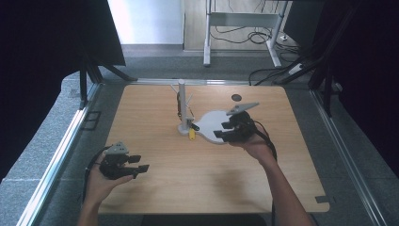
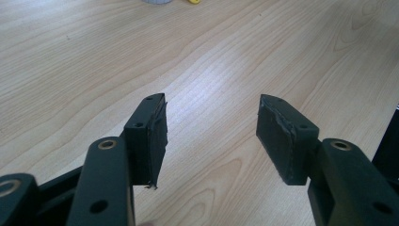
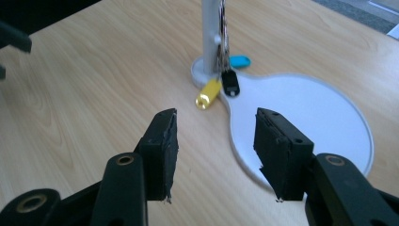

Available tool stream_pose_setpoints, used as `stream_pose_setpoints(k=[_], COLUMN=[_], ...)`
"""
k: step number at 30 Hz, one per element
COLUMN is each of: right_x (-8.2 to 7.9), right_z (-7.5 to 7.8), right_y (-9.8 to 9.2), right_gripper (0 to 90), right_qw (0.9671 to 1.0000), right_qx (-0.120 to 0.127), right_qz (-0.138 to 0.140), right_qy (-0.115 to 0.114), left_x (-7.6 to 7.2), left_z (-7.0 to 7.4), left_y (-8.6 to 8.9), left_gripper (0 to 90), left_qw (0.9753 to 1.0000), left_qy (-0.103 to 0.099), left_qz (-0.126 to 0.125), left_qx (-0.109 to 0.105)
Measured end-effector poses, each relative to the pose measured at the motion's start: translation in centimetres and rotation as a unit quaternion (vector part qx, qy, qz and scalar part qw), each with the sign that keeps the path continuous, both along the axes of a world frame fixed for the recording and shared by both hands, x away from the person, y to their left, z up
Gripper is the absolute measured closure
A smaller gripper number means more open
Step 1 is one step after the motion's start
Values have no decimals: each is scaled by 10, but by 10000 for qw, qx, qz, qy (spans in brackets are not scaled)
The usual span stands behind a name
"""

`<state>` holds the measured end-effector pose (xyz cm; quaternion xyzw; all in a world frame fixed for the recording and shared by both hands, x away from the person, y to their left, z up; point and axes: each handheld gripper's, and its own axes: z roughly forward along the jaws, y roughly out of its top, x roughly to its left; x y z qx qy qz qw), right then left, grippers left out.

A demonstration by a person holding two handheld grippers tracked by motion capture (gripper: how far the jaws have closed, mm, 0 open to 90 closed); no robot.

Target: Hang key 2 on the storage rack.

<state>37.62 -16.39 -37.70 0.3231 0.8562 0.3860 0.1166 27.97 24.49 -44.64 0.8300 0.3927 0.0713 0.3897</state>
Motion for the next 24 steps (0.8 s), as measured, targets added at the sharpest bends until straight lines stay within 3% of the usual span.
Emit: stream_pose_setpoints(k=[8,12,16,18,21,24], right_x=[-37,-48,-51,-52,-54,-54], right_z=[-40,-59,-70,-70,-73,-78], right_y=[-46,-62,-69,-71,-74,-77], right_gripper=[490,490,484,476,472,440], right_qw=[9994,9991,9986,9986,9983,9979], right_qx=[252,210,266,197,297,242], right_qz=[-229,-361,-453,-483,-509,-602], right_qy=[37,70,116,100,48,28], left_x=[0,0,0,-1,-2,-2], left_z=[-1,-2,-3,-3,-2,-1], left_y=[1,1,-1,-3,-4,-5], left_gripper=[437,436,428,423,420,418], left_qw=[10000,10000,9999,9999,9999,9999], left_qy=[38,55,80,88,86,84], left_qz=[43,59,71,75,54,66], left_qx=[-31,-43,11,39,64,-3])
